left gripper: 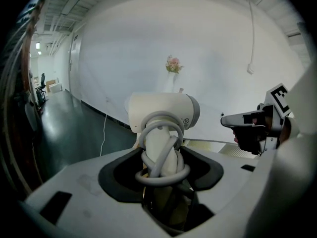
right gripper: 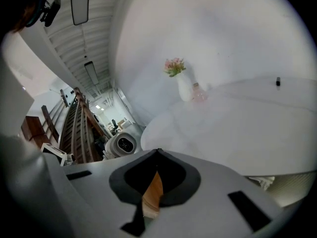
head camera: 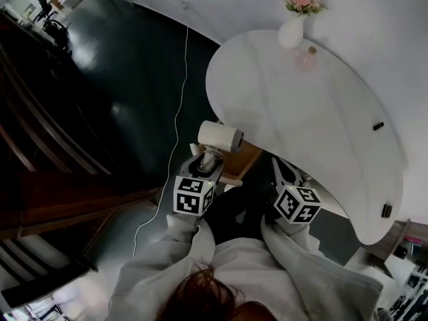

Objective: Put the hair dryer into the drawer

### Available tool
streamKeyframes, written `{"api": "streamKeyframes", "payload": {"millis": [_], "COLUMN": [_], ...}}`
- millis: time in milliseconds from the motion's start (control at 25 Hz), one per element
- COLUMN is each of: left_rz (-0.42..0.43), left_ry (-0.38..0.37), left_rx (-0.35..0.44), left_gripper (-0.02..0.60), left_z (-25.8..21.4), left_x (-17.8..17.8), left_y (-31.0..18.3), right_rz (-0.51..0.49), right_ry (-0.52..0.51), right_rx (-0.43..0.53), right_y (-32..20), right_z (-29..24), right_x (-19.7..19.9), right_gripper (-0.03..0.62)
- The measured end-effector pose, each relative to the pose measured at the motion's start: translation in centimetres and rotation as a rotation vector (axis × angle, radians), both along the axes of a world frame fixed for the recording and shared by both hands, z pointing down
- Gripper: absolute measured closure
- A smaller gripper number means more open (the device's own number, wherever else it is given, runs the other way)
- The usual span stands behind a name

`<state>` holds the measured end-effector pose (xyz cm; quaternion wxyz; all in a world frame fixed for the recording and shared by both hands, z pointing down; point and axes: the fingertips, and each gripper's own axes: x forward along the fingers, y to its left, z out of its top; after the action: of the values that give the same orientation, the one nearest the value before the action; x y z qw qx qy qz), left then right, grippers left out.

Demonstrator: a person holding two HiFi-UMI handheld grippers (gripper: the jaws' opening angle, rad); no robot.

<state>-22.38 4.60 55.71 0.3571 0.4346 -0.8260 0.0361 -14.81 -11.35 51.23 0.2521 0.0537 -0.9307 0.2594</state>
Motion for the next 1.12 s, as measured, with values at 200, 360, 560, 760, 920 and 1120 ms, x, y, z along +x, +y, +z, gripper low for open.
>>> {"api": "streamKeyframes", "payload": {"millis": [200,360,560,760,920,1120], "left_rz": [0.013,0.046,0.076,0.115,0.141,0.131], "left_ry": [0.046,0.093,0.146,0.221,0.267,0.381], "left_rx": [-0.008,-0.035,-0.076,-0.15,-0.213,-0.23], "left_gripper": [0.344,0.344,0.344,0.344,0.344,0.344], "left_z": [1.1,2.4,4.4,6.8,8.7,10.3], "left_x": [0.4,0.9,1.1,1.6,1.4,1.3], "left_y": [1.0,1.2,1.4,0.8,0.6,0.0], "right_rz": [0.011,0.017,0.016,0.051,0.081,0.132], "right_ry": [0.011,0.017,0.02,0.025,0.034,0.038], "right_rx": [-0.008,-0.014,-0.006,-0.001,-0.007,-0.011], "right_y": [0.4,0.6,0.6,-0.9,-1.7,-3.2], "right_z": [0.3,0.6,0.6,0.2,0.3,0.0], "right_x": [-0.2,-0.2,0.0,0.9,1.9,3.2], "right_gripper": [0.545,0.545,0.545,0.545,0.545,0.545]}}
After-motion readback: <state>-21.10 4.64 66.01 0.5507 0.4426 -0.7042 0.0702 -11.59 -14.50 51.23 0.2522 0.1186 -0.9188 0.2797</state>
